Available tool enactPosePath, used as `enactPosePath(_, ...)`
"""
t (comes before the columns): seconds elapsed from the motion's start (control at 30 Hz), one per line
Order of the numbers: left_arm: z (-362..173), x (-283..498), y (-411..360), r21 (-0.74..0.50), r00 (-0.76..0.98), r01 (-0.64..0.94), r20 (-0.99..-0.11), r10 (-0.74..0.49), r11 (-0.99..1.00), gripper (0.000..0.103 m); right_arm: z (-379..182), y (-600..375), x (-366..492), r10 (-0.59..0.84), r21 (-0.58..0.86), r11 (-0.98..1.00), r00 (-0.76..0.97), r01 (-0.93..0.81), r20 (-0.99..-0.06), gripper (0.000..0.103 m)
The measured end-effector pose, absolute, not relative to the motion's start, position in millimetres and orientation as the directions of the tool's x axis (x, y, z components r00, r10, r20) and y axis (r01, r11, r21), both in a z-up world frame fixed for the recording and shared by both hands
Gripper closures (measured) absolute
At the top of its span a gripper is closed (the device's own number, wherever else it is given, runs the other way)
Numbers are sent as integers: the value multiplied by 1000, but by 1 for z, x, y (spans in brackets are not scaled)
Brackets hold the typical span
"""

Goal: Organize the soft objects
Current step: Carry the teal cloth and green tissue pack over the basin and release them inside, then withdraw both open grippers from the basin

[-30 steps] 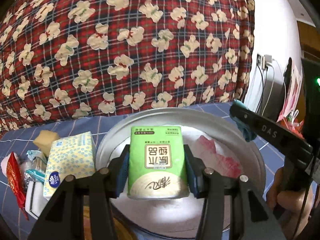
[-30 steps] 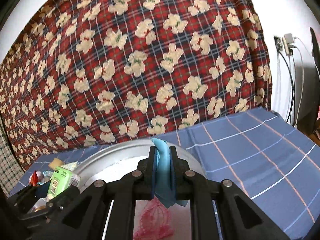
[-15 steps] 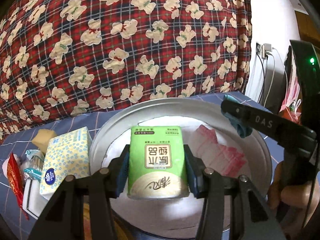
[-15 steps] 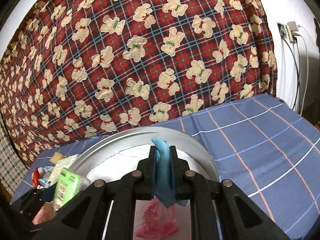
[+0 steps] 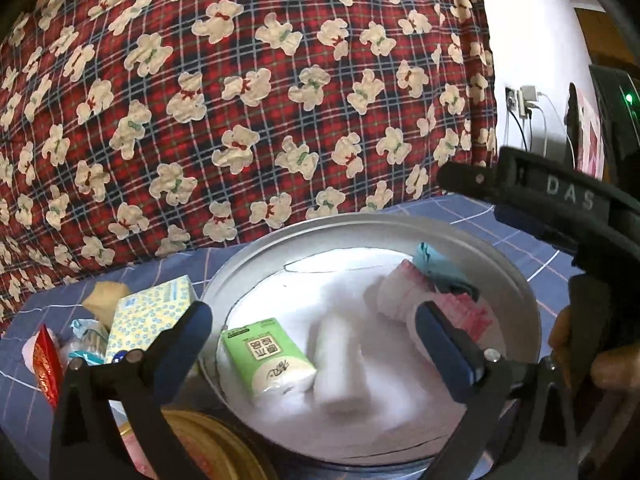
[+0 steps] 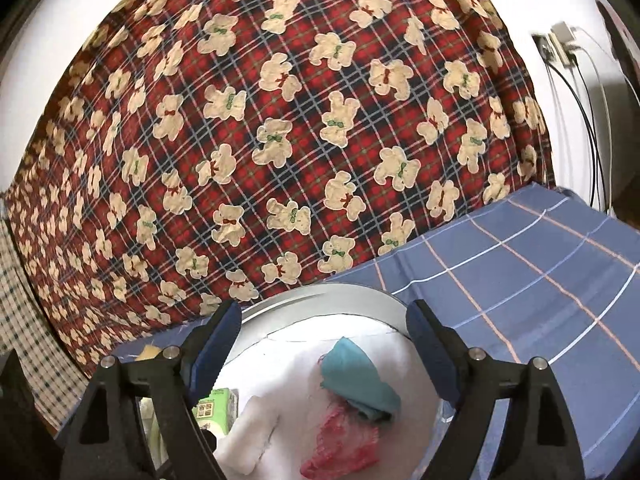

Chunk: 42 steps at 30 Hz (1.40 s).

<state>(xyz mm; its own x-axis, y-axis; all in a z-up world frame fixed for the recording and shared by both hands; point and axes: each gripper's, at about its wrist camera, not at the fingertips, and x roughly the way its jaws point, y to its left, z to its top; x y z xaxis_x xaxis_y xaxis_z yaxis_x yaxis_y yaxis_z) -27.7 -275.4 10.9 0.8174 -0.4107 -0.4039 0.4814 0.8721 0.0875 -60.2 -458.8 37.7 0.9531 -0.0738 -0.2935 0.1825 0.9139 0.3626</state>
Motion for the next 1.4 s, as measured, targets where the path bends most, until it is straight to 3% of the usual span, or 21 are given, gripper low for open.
enactPosePath(0.53,19,-32,-243,67,861,417,-347,-371,906,0,38,-460,-72,-186,328,906,947,268,-261,17)
enactPosePath(0.87,30,-36,-195,-43,877,386,-291,-381,921,0,50,-429,-100,-359,197,910,931,364,-64,12)
enactPosePath(1.17,32,-39,-179,-38,881,383,-284,-378,923,0,49,-422,-113,-429,247,869,901,429,-58,12)
enactPosePath(1.4,29,-34,-140,-43,906,319,-279,-317,947,0,45,-402,-118,-446,205,869,892,450,-68,12)
